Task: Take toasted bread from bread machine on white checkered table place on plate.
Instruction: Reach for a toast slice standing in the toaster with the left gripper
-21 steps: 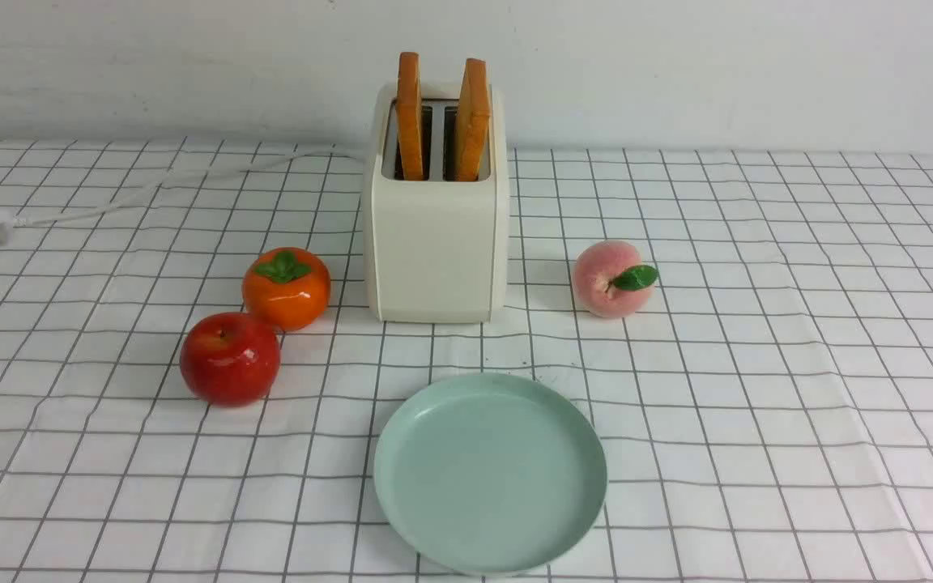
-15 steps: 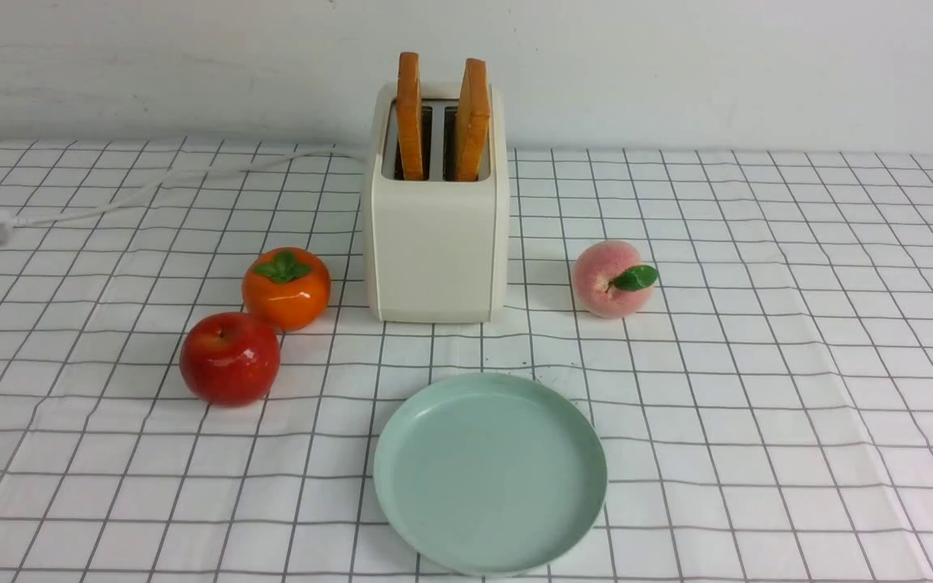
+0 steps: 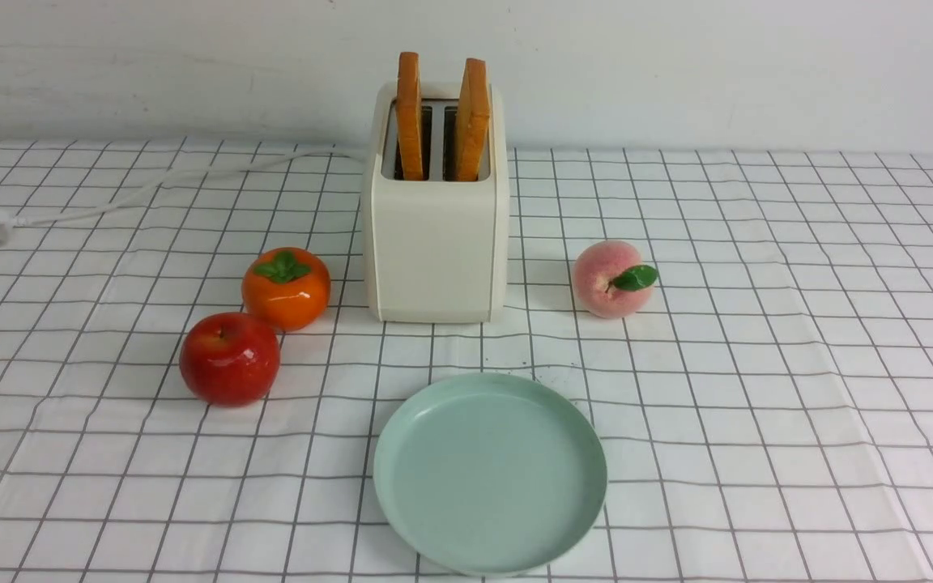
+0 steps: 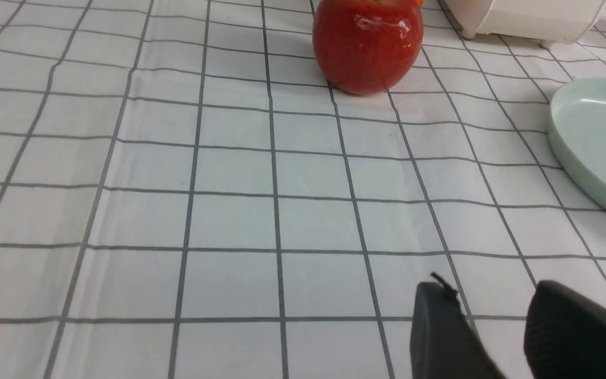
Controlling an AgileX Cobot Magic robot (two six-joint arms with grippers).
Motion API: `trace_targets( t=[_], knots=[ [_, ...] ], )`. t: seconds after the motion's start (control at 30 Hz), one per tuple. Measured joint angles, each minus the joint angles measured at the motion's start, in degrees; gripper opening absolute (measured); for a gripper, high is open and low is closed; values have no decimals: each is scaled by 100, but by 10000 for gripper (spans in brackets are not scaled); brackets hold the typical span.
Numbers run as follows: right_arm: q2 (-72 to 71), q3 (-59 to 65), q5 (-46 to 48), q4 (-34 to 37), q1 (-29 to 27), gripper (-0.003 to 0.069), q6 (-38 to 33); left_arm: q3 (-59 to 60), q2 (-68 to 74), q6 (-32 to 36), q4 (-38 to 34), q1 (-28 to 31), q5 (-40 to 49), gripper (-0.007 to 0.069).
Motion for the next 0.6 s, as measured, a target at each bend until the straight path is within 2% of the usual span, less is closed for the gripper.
trace_targets(
  t=[0.43,0.57,0.6],
  knots=[
    [0,0,0,0,0,240,0,0,0,0,-6,0,-24,238],
    [0,0,0,0,0,240,0,0,0,-307,-718,0,-581,238],
    [0,0,0,0,0,240,0,0,0,-468,-1198,0,-928,238]
  ],
)
